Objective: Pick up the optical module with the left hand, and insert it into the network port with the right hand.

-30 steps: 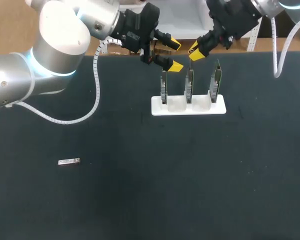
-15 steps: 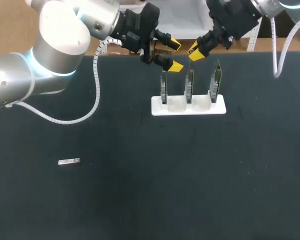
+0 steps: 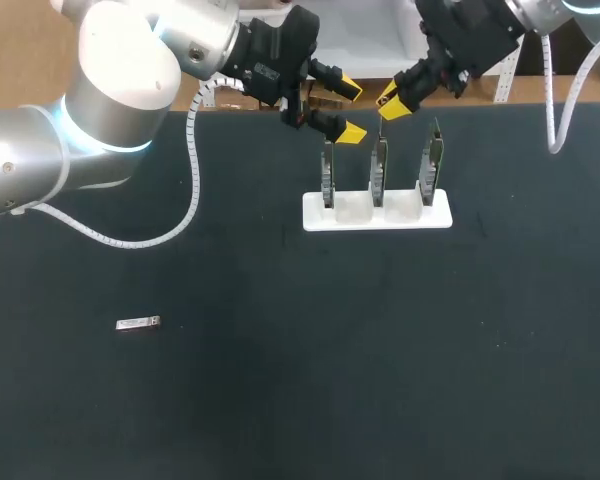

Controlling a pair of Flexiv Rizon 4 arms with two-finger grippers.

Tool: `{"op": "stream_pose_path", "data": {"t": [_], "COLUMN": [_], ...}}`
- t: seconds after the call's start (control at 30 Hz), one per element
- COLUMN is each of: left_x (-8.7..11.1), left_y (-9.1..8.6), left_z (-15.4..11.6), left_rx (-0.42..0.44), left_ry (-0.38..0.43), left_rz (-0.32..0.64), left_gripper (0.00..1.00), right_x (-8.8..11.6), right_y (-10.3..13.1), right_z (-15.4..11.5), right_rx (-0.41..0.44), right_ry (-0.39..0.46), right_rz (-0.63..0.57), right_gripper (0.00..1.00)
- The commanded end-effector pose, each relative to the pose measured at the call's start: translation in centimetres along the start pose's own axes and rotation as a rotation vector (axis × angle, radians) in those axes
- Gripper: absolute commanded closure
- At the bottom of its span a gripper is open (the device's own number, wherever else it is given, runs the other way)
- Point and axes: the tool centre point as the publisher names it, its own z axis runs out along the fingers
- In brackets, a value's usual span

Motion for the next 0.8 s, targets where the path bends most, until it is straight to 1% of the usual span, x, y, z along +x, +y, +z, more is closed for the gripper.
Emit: {"op": "stream_pose_path", "data": {"t": [0.03, 0.4, 0.8], "left_x": [0.08, 0.08, 0.08], "left_y": [-0.08, -0.08, -0.08], "left_z": [-0.02, -0.02, -0.02], "left_rx": [-0.003, -0.003, -0.003], "left_ry": [-0.003, -0.003, -0.003], "left_rz": [0.002, 0.002, 0.002], "left_gripper": [0.00, 0.00, 0.00], "right_x": [0.13, 0.23, 0.24], "right_y": [-0.21, -0.26, -0.17], "right_z": [0.10, 0.17, 0.15], "right_rx": [-0.005, -0.029, -0.028], "right_ry": [-0.008, -0.010, -0.022], "right_rz": [-0.004, -0.011, 0.003], "right_gripper": [1.00, 1.00, 1.00]}}
